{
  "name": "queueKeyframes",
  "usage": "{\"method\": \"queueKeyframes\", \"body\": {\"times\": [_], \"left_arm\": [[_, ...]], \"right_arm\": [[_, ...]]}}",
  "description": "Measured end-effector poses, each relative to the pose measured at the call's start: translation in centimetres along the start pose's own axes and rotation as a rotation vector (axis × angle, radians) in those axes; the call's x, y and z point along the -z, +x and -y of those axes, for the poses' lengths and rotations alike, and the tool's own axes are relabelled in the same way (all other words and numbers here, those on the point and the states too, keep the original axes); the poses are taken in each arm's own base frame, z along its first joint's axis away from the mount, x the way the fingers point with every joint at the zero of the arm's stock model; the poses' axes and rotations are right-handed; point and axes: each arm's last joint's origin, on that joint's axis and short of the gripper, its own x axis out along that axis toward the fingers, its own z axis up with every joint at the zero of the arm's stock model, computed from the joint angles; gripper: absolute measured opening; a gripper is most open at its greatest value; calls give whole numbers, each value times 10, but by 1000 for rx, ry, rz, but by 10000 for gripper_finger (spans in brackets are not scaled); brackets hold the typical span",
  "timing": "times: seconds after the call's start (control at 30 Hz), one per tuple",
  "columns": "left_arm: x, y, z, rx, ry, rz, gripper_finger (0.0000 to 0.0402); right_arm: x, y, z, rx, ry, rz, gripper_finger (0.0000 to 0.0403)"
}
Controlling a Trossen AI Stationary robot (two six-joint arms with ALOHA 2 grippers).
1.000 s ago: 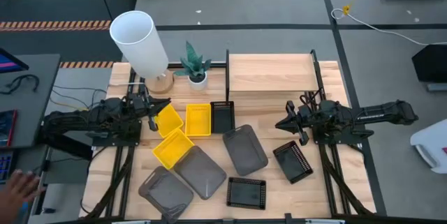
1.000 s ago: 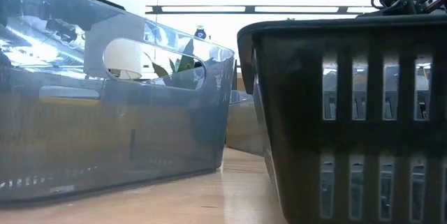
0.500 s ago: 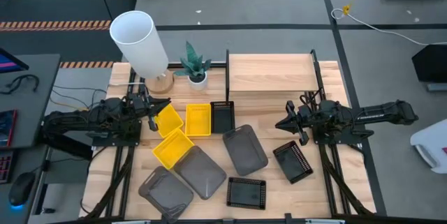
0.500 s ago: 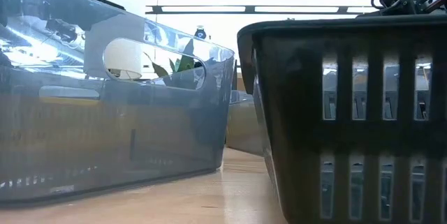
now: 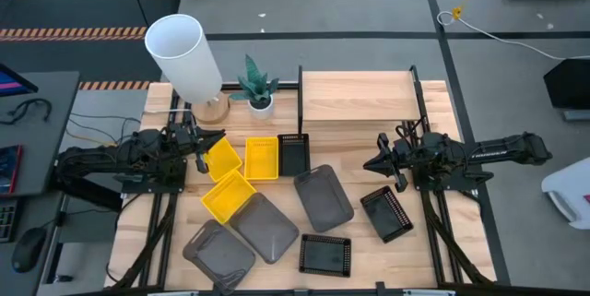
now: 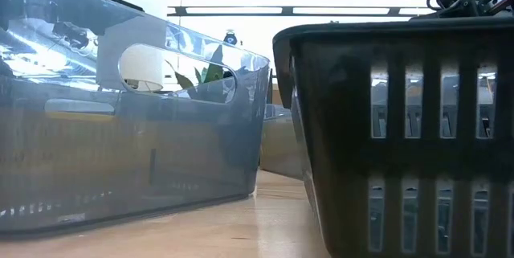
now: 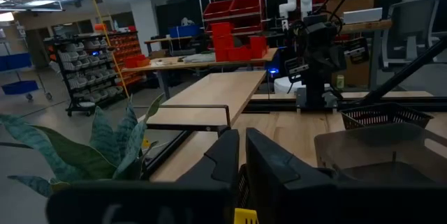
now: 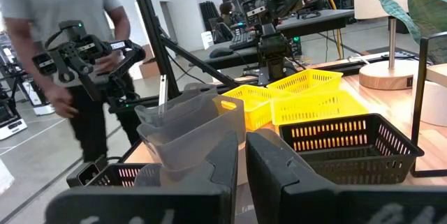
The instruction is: Stack baskets on shelf by color
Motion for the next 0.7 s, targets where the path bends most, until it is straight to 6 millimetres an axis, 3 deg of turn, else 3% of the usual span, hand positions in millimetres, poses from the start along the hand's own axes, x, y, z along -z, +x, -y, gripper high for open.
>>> {"method": "queueKeyframes", "body": {"times": [0.7], "left_arm": [[0,0,0,0,0,0,37]], "right_arm": [[0,0,0,0,0,0,35]]}}
